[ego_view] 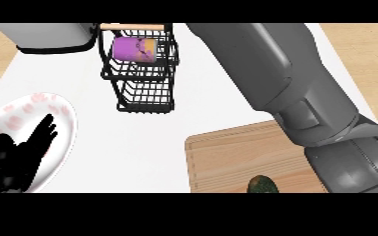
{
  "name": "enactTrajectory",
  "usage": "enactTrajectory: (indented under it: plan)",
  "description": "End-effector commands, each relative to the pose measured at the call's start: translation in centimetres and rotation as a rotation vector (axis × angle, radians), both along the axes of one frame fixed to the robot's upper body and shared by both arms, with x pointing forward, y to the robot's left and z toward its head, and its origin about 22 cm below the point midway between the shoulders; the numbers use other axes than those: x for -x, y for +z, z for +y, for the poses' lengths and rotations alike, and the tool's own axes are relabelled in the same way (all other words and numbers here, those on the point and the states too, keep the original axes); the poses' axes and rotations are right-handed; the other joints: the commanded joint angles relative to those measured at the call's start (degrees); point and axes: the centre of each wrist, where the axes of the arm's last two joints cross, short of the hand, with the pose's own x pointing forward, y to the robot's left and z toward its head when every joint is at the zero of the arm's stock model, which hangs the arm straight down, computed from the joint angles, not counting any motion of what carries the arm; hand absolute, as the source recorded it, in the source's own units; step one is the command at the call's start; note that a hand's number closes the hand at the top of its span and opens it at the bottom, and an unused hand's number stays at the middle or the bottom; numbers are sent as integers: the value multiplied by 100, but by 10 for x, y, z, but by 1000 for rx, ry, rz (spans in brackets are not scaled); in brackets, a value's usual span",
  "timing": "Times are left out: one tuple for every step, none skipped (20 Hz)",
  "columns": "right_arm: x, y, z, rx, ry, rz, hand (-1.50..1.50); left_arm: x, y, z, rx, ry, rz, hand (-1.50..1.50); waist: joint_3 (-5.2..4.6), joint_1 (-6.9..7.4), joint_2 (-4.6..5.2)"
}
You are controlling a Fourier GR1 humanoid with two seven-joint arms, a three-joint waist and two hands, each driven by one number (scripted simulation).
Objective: Pick the can from the cutting board and place it in the tiered basket
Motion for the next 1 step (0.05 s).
enactTrajectory:
  plan:
    - [16, -21, 7, -195, 30, -18, -150, 3, 1, 5, -8, 27, 6, 0, 6, -229, -73]
